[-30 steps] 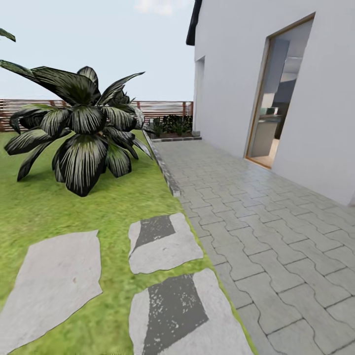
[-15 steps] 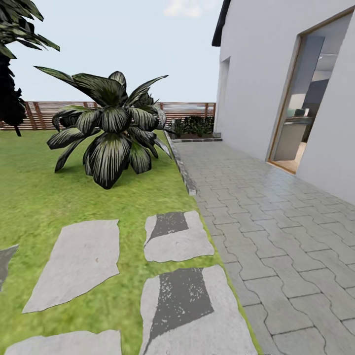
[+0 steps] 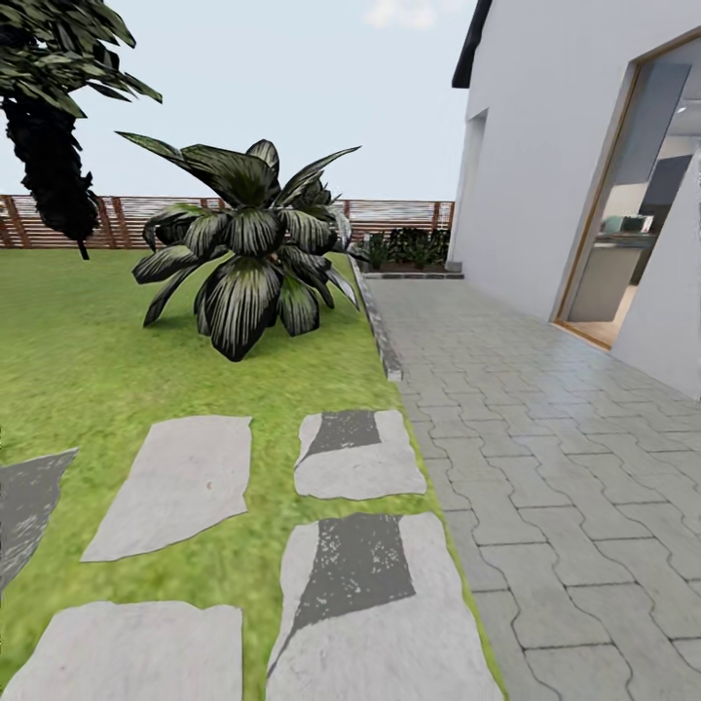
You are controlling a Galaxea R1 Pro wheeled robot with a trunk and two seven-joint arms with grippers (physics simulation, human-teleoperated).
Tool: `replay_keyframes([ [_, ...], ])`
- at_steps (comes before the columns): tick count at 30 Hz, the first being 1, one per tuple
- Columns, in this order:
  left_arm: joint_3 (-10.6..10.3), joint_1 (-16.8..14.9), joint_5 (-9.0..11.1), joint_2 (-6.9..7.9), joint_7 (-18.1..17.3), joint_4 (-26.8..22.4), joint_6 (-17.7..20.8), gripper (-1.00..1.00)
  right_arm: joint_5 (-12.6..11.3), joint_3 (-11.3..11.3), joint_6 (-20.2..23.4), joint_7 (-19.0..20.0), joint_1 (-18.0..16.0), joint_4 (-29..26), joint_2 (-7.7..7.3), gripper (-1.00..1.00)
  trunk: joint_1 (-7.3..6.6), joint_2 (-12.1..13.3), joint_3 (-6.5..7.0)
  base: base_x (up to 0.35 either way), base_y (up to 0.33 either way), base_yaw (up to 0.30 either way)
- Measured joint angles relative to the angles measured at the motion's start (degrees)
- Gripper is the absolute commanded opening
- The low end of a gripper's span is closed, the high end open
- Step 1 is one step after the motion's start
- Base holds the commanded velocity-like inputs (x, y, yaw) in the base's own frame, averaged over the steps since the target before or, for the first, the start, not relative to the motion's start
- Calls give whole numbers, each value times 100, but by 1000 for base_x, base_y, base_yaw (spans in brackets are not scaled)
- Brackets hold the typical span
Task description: In the garden, pick up the pesticide atomizer on the floor and spray pesticide onto both trees until each tree trunk is fully covered.
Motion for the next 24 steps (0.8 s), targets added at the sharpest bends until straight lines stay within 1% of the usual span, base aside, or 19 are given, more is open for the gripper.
replay_keyframes([
  [17, 9, 0, 7, 0, 0, 2, -5, 100, 2, -10, 6, -16, 0, -6, -12, 100, 0, 0, 0, -244, -189, 4],
  [19, 9, 0, 8, 0, 0, 2, -3, 100, 1, -8, 2, -18, 0, -7, -10, 100, 0, 0, 0, -262, -172, 125],
  [24, 11, 2, 8, 0, 0, 0, -1, 100, 0, -5, -3, -21, -2, -6, -10, 100, 0, 0, 0, -263, -167, 255],
])
